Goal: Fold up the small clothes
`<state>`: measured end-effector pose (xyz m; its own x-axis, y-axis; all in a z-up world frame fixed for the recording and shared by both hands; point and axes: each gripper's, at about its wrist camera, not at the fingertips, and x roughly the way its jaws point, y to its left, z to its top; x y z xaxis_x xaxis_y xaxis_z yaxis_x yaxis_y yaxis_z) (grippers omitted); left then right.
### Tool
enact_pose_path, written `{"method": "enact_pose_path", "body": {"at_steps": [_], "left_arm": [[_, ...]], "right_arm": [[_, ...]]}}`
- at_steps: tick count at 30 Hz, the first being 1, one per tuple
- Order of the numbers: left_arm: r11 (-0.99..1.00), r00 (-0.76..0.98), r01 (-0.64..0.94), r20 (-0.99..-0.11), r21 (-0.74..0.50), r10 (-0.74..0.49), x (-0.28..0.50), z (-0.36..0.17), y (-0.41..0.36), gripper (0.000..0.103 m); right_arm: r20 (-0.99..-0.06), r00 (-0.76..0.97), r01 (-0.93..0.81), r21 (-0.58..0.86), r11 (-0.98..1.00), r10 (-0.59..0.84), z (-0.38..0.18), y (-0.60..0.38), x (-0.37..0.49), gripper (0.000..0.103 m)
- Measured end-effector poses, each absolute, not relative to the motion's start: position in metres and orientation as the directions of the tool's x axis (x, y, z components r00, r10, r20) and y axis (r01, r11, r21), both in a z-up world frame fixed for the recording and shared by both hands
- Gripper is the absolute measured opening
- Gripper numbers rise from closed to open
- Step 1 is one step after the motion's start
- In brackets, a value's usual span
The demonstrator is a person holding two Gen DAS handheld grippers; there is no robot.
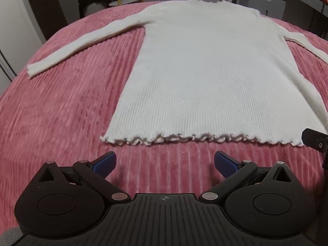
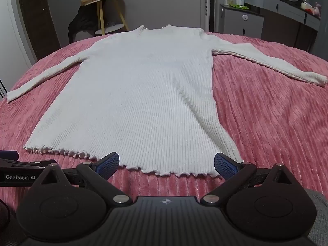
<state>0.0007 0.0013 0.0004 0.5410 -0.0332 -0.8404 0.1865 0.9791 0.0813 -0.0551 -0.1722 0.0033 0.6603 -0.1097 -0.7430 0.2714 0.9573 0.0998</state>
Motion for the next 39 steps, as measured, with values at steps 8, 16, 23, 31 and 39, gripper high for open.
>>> {"method": "enact_pose_path", "body": {"at_steps": [8, 16, 23, 31, 39], "left_arm": [[0.974, 0.551, 0.201, -0.834, 0.104, -0.025, -0.003, -0.007, 0.004, 0.103], [0.977, 0.54, 0.191, -0.841, 0.097, -0.022, 0.0, 0.0, 0.0, 0.103], [0.977, 0.539, 0.191, -0.842, 0.094, -0.024, 0.0, 0.0, 0.001, 0.103], [0.977, 0.538, 0.191, -0.843, 0.093, -0.025, -0.001, 0.0, 0.001, 0.103], [0.978, 0.535, 0.189, -0.844, 0.089, -0.026, -0.001, -0.001, 0.001, 0.103]], "right_arm": [[-0.743, 0.66, 0.268, 0.097, 0.958, -0.11, 0.003, -0.172, -0.055, 0.099], [-0.741, 0.662, 0.277, 0.099, 0.956, -0.116, 0.001, -0.173, -0.057, 0.099], [-0.743, 0.66, 0.271, 0.102, 0.957, -0.108, 0.004, -0.173, -0.054, 0.099], [-0.737, 0.669, 0.271, 0.12, 0.955, -0.098, 0.004, -0.174, -0.055, 0.099], [-0.739, 0.667, 0.271, 0.123, 0.955, -0.095, 0.004, -0.174, -0.054, 0.099]]}}
